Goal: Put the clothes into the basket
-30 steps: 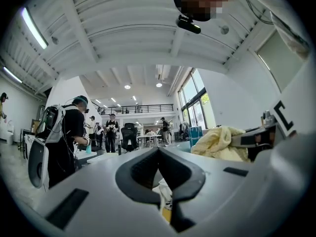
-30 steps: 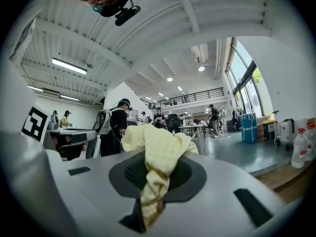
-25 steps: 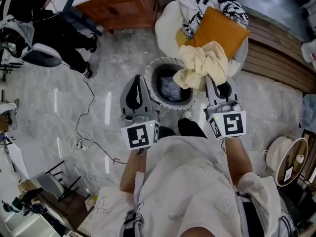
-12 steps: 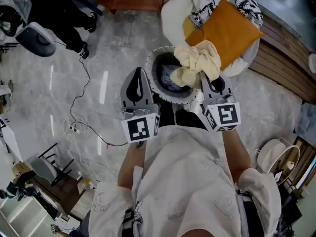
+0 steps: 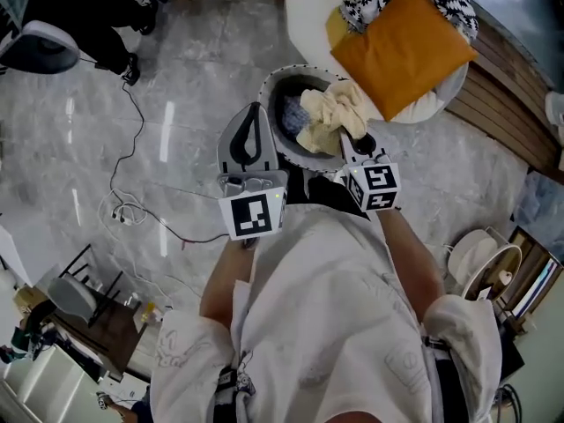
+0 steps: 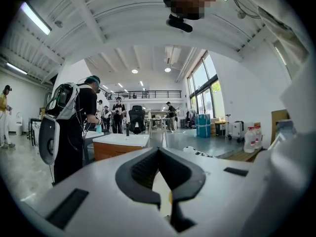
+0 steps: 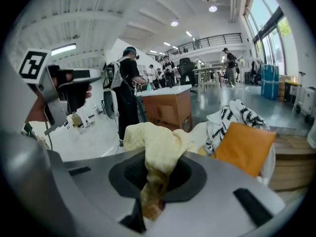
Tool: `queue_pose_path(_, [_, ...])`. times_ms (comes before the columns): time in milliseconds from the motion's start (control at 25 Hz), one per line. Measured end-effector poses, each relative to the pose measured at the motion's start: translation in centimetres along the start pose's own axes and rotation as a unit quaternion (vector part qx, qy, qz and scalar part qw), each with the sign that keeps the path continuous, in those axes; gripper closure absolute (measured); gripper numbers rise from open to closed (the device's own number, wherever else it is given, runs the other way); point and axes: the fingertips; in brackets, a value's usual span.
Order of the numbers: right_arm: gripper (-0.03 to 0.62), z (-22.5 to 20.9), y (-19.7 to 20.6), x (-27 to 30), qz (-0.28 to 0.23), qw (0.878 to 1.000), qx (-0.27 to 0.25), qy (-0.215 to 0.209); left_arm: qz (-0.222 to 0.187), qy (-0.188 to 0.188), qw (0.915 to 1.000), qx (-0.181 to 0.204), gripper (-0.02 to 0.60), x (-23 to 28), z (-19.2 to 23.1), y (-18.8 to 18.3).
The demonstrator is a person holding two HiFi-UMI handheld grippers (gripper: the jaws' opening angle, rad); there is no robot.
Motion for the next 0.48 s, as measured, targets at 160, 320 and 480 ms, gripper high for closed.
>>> queue_pose_path(160, [0.556,0.1,3.5,4.3,0.059,0.997,0.042,-0.009,0.013,0.012,0.9998,-0.005,0.580,1.0,1.0,0.9])
queue_pose_path(320, [0.556,-0.8,7.0,8.6,0.131,0.987,0.090,-0.005,0.015,0.024,0.9996,-0.007,0.580,2.2,1.7,1.0])
queue_pose_path(480, [0.556,-1.2,9.9,11.9,0.189,0.968,0.164,-0.016,0.027,0.031,0.9992,-0.002,0.580,3.2,2.8,1.8])
Point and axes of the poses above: the fingertips, and each gripper's own axes: x forward along the fingers, z to its left, y out of its underside, and after that the axes turned 12 degrees about z, right-handed
